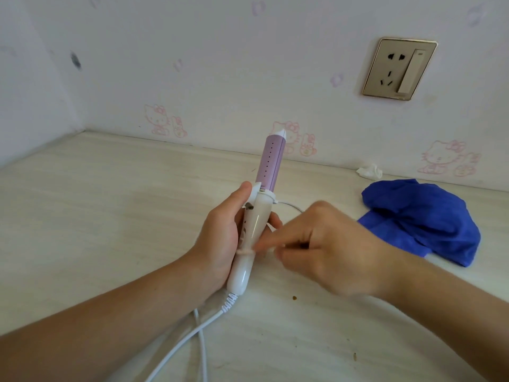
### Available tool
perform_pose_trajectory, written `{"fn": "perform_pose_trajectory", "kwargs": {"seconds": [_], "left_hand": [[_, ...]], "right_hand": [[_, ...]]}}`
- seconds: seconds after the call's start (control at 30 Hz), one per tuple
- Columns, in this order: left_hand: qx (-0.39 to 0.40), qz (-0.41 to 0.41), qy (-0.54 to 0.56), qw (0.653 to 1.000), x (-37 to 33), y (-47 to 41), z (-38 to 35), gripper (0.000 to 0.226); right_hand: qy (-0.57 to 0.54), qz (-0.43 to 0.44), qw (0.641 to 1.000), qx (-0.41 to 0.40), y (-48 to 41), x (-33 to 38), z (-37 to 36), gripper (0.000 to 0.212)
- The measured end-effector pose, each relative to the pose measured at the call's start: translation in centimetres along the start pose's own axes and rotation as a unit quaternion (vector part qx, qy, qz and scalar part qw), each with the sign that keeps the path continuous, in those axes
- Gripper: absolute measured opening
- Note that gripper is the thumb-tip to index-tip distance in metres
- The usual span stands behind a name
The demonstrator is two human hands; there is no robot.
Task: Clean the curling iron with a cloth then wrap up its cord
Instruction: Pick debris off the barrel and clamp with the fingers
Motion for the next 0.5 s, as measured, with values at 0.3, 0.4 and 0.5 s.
{"fn": "perform_pose_trajectory", "kwargs": {"seconds": [0.3,0.4,0.5], "left_hand": [[-0.006,0.019,0.015,1.0,0.0,0.0,0.0,0.056],[0.0,0.029,0.008,1.0,-0.1,0.0,0.0,0.06],[-0.019,0.001,0.013,1.0,-0.1,-0.1,-0.1,0.056]], "right_hand": [[0.007,-0.012,0.999,0.029,0.3,0.5,-0.3,0.046],[-0.006,0.004,0.999,0.052,0.5,0.9,-0.8,0.048],[0.009,-0.04,0.999,-0.018,0.1,-0.2,0.2,0.039]]}}
Point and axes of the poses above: each hand's wrist, its own y-axis away from the middle knuckle, its own z-axis out of the back of the hand, x = y × z, the point moved 2 cm from there along -y, towards the middle knuckle, and after that the axes turned 1 degree about y, right-handed, at the moved point
